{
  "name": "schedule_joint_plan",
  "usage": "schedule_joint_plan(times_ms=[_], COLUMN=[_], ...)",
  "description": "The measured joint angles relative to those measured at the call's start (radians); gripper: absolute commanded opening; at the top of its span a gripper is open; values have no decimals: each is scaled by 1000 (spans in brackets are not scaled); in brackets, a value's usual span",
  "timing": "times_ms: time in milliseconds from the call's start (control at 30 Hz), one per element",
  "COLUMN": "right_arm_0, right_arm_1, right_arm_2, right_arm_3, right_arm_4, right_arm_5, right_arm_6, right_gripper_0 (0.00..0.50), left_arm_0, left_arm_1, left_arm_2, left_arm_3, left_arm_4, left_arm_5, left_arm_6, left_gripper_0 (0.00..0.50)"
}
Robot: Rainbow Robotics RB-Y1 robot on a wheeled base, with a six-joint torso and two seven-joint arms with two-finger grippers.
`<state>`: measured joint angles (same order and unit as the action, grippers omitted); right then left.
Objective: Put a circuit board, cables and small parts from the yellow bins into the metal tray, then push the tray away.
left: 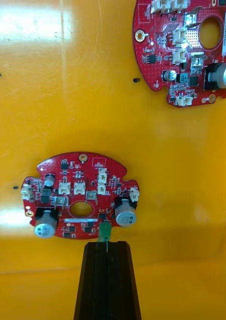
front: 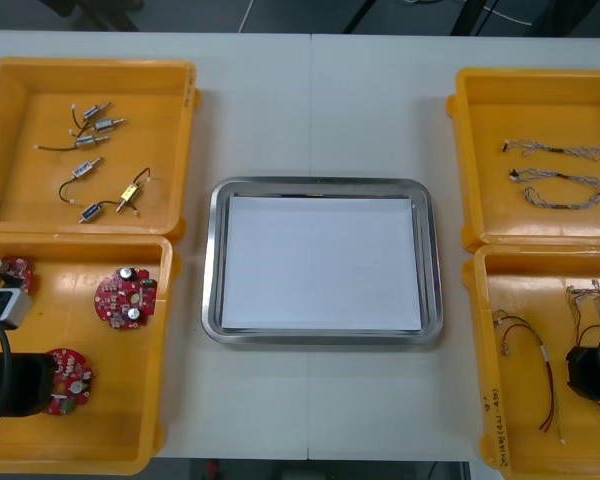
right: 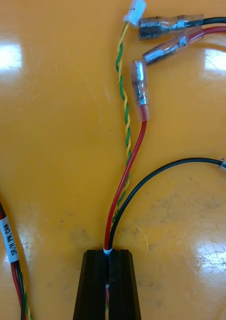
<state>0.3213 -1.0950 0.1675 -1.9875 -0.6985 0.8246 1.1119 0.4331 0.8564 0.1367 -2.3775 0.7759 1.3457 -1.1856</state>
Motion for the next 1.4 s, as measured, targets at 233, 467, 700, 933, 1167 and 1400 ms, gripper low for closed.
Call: schedule_joint_plan(times_ms=[233,467,700,933,1167,1400], right_arm_0=[8,40,59,87,147,155], right_arm_1=[0,1,1,1,1,-6], right_arm_2=[-13,-100,-218,-392,-623,-744], right_arm_3=[-15,-113,-182,-294,-409,-430], right_arm_4=[0,-21,-131,-259,-398,-516], right_arm_5=[13,141,257,436,533,593], right_arm_6=[0,0,0,0,0,0], right_gripper_0=[0,0,0,0,0,0], left_arm_0=[0,0,-1,-1,-1,-1], left_arm_1=[-13,-50,-83,-86,-87,-87], left_arm_2=[13,9,-47,-74,-74,-85], left_arm_3=[-33,-34,-34,-29,-28,13], left_arm_4=[0,-49,-130,-133,-133,-133], left_arm_5=[57,60,60,32,21,-43], left_arm_6=[0,0,0,0,3,4], left_gripper_0=[0,0,2,500,500,500])
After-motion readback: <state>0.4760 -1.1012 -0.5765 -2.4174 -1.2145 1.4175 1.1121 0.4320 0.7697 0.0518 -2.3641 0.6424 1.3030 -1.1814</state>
